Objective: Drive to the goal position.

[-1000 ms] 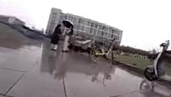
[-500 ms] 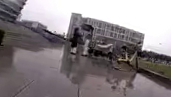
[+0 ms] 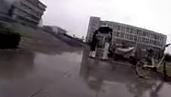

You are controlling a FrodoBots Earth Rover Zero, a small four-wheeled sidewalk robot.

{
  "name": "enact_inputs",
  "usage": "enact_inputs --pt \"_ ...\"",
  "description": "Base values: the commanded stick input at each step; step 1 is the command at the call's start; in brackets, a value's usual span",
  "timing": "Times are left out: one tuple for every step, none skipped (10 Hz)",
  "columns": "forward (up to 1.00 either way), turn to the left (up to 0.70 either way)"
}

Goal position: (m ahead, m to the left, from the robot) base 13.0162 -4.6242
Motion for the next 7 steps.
enact_inputs --pt "0.92 0.0" --pt "0.92 0.0" --pt "0.92 0.0" --pt "0.92 0.0" --pt "0.92 0.0" --pt "0.92 0.0" --pt "0.92 0.0"
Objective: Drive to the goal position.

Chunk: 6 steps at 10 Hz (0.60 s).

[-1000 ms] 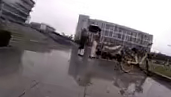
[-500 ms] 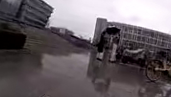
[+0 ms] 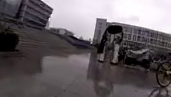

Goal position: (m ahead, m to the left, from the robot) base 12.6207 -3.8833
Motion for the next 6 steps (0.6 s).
enact_inputs --pt "0.92 0.0" --pt "0.93 0.0" --pt "0.93 0.0" --pt "0.92 0.0" --pt "0.92 0.0" --pt "0.92 0.0"
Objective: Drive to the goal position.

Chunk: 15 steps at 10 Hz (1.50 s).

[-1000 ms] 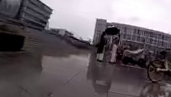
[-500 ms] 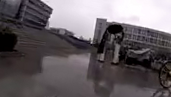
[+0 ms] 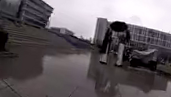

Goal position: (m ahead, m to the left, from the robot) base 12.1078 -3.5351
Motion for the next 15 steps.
enact_inputs --pt "0.92 0.0" --pt "0.92 0.0" --pt "0.92 0.0" --pt "0.92 0.0" --pt "0.92 0.0" --pt "0.92 0.0" --pt "0.92 0.0" --pt "0.92 0.0" --pt "0.92 0.0" --pt "0.92 0.0" --pt "0.92 0.0" --pt "0.93 0.05" --pt "0.92 0.37" --pt "0.92 0.37" --pt "0.92 0.37"
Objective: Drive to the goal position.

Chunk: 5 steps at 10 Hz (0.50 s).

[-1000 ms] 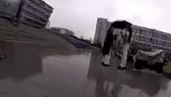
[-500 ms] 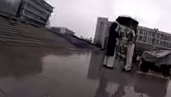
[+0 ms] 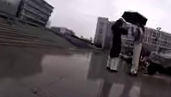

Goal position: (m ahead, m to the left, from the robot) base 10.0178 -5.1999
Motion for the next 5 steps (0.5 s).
enact_inputs --pt "0.92 0.37" --pt "0.92 0.37" --pt "0.92 0.37" --pt "0.92 0.37" --pt "0.92 0.29"
